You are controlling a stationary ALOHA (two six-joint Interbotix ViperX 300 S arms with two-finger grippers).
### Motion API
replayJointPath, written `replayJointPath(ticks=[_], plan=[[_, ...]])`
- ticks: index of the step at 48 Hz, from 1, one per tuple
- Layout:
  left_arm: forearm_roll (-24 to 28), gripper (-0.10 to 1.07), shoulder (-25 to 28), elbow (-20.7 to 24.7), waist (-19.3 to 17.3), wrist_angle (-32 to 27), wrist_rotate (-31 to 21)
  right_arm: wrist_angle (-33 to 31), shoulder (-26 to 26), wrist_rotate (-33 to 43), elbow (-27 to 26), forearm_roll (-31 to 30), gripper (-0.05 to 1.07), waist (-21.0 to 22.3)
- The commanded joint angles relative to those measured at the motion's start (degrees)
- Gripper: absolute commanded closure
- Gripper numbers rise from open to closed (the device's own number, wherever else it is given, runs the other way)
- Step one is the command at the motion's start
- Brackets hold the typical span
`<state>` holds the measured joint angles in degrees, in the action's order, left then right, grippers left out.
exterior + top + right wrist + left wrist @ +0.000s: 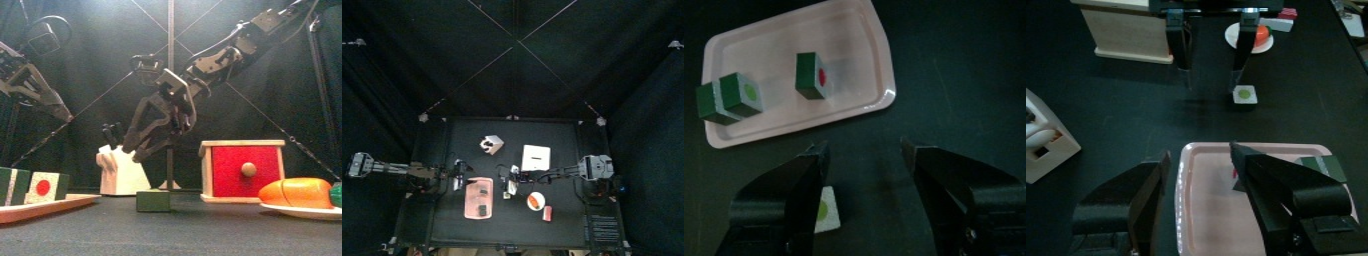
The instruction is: Grab sushi piece from plate
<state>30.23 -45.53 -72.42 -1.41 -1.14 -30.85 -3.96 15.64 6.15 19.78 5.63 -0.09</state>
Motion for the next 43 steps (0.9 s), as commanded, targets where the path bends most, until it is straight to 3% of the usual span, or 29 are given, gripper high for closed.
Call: replayJointPath(ticks=[1,18,43], plan=[[-0.09,0.11,0.09,0.70,-0.09,0.35,-0.09,0.18,0.18,0.00,-3.78,0.62,0.12,-1.14],[-0.09,0.11,0.09,0.62,-0.70,0.35,-0.09,0.09,6.50,0.00,-11.60,0.44,0.12,-2.72],[-0.62,0.11,0.09,0.35,-1.14,0.44,0.00,-2.11,12.74,0.00,-18.63,0.26,0.12,-2.72]])
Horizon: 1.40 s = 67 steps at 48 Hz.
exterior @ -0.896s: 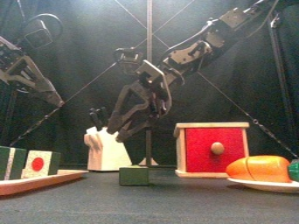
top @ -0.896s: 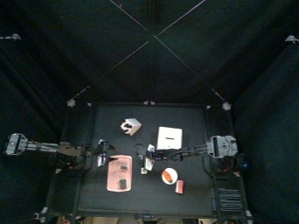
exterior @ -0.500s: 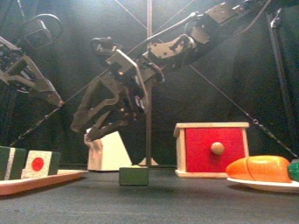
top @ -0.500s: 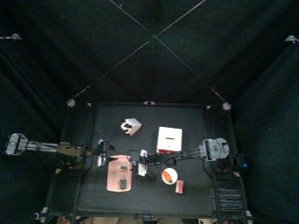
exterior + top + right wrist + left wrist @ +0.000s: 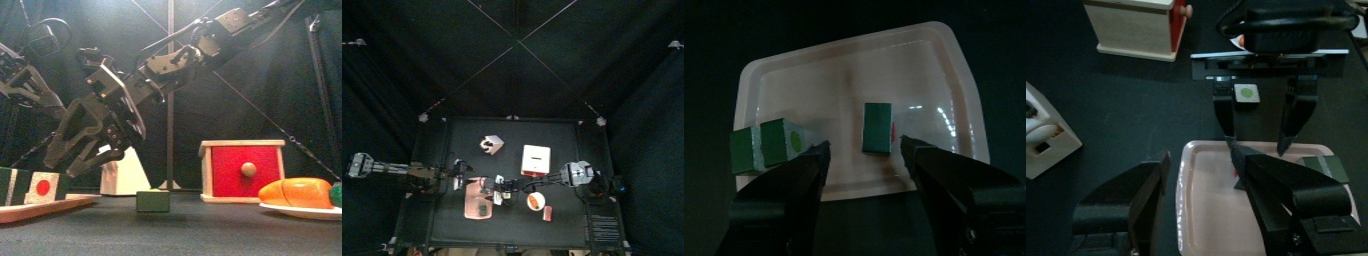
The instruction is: Grab sushi piece from plate
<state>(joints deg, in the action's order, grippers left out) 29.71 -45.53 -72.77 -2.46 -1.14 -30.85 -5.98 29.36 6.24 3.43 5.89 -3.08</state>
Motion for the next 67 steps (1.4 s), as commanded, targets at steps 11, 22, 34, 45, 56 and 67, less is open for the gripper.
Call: replayJointPath(ticks=[11,22,34,45,56,67], plan=[[0.00,0.11,0.09,0.70,-0.26,0.35,0.00,-1.32,1.05,-0.09,-4.48,0.00,0.13,0.35],[-0.09,0.11,0.09,0.62,-0.26,0.35,0.00,-2.20,2.55,-0.09,-5.89,0.00,0.15,0.44],[-0.09,0.11,0.09,0.53,-0.26,0.35,0.00,-2.90,2.72,-0.09,-6.24,0.09,0.32,0.44],[-0.09,0.11,0.09,0.53,-0.26,0.35,0.00,-5.10,1.58,-0.09,-6.15,0.35,0.39,0.35],[-0.09,0.11,0.09,0.53,-0.26,0.35,0.00,-5.54,-1.49,-0.09,-4.75,0.26,0.40,0.18],[-0.09,0.11,0.09,0.62,-0.26,0.35,-0.09,-5.19,-2.99,-0.09,-3.25,0.35,0.40,0.18]])
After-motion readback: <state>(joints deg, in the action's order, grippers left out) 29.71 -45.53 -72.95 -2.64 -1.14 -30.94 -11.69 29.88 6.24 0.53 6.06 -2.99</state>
